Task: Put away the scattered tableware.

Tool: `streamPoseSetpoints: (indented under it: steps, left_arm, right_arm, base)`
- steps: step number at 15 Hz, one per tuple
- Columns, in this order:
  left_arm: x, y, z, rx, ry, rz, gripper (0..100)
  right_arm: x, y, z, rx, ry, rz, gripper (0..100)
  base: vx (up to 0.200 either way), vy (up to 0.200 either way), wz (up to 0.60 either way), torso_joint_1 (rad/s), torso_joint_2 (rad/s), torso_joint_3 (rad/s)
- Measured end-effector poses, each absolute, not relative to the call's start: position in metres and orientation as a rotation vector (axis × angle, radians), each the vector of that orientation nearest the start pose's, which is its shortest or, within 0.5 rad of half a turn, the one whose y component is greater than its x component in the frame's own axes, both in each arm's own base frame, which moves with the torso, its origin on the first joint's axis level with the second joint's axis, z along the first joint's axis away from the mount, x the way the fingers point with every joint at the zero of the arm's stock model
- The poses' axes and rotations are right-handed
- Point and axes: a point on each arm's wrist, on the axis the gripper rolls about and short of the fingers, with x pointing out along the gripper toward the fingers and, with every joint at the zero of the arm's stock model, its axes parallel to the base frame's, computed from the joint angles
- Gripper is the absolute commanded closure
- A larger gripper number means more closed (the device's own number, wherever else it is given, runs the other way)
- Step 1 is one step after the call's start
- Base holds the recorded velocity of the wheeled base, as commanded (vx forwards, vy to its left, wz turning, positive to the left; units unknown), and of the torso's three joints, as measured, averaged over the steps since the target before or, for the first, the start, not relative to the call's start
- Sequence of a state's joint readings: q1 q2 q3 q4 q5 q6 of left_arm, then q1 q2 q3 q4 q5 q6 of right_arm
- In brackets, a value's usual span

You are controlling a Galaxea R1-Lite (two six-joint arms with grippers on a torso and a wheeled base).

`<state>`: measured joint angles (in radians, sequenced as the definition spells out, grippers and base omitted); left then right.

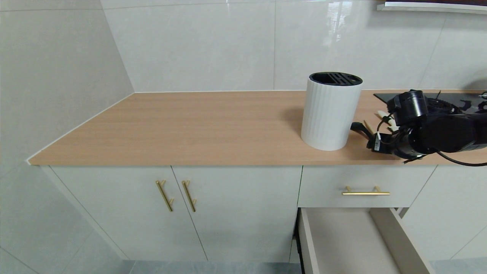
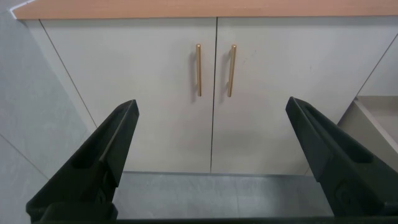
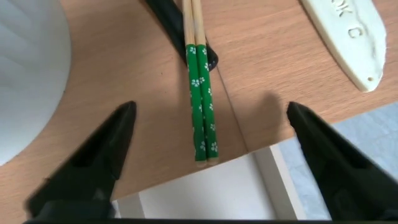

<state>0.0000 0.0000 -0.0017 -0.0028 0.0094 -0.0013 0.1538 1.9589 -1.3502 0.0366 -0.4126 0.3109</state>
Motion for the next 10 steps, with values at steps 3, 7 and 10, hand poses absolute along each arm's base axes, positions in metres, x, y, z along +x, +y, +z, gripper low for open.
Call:
streamPoseSetpoints:
  steps: [3, 7, 10]
  left_arm:
    - [-0.023, 0.000, 0.076, -0.001, -0.004, 0.010, 0]
    - [-0.023, 0.000, 0.076, -0.001, -0.004, 0.009, 0]
    - [-0.023, 0.000, 0.076, -0.001, -0.004, 0.009, 0]
  right_arm:
    - [0.379, 0.050, 0.175, 0.114, 0.585, -0.343, 100]
    - [0.377, 0.050, 0.179, 0.120, 0.572, -0.345, 100]
    - [0.367, 0.047, 0.198, 0.134, 0.529, -0.343, 100]
  base:
    - [0.000, 0.000, 0.00, 0.000, 0.00, 0.000]
    - [0.000, 0.000, 0.00, 0.000, 0.00, 0.000]
    - [0.000, 0.000, 0.00, 0.000, 0.00, 0.000]
